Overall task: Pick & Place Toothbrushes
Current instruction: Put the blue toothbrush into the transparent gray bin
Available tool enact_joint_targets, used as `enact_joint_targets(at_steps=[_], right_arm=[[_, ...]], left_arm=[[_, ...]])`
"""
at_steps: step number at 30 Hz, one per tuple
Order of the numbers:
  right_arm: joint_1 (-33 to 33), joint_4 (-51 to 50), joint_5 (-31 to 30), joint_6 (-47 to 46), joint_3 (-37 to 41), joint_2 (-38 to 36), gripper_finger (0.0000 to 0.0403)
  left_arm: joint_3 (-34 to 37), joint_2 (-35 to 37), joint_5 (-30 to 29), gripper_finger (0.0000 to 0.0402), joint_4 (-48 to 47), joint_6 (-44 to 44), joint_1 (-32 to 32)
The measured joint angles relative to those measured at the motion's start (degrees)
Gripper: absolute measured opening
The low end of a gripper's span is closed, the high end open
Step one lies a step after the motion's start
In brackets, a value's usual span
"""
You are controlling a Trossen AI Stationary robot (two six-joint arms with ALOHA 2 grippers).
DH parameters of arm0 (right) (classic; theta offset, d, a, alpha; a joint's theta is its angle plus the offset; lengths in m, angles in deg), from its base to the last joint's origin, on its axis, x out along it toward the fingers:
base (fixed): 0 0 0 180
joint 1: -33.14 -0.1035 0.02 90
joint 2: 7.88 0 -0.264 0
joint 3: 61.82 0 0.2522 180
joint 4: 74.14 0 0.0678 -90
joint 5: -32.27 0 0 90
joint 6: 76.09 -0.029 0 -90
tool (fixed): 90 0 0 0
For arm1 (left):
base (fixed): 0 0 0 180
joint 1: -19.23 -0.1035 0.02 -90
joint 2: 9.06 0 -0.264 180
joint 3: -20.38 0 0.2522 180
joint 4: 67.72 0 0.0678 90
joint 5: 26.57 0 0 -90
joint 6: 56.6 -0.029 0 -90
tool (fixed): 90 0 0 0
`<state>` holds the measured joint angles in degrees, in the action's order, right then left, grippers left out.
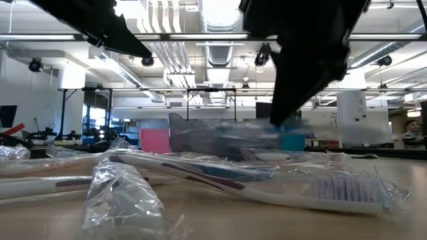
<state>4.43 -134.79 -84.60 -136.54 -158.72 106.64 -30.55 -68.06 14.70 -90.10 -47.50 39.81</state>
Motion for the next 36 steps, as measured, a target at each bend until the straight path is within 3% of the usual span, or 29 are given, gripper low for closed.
enact_joint_targets(at_steps=[8,16,20,24,29,36], right_arm=[[-6.0,-6.1,-12.1,-0.9,0.0,-8.6,0.0008],[-12.6,-8.4,-33.5,0.2,0.0,-15.1,0.0008],[-14.2,-8.0,-40.8,3.1,0.0,-16.1,0.0008],[-14.4,-7.4,-43.3,5.2,0.0,-16.2,0.0008],[-14.4,-3.3,-44.1,11.5,0.0,-16.2,0.0008],[-14.6,12.2,-46.8,31.2,0.0,-16.2,0.0008]], left_arm=[[0.0,0.0,0.0,0.0149,0.1,0.0,0.0],[0.0,0.0,0.0,0.0149,3.7,-0.3,-0.1],[0.0,-0.6,1.1,0.0149,10.2,-3.1,-0.1],[1.2,-2.5,8.6,0.0149,21.9,-10.4,-0.2],[4.0,-6.4,23.0,0.0149,43.3,-19.8,-1.0],[5.7,-13.6,35.7,0.0149,62.9,-21.7,-2.8]])
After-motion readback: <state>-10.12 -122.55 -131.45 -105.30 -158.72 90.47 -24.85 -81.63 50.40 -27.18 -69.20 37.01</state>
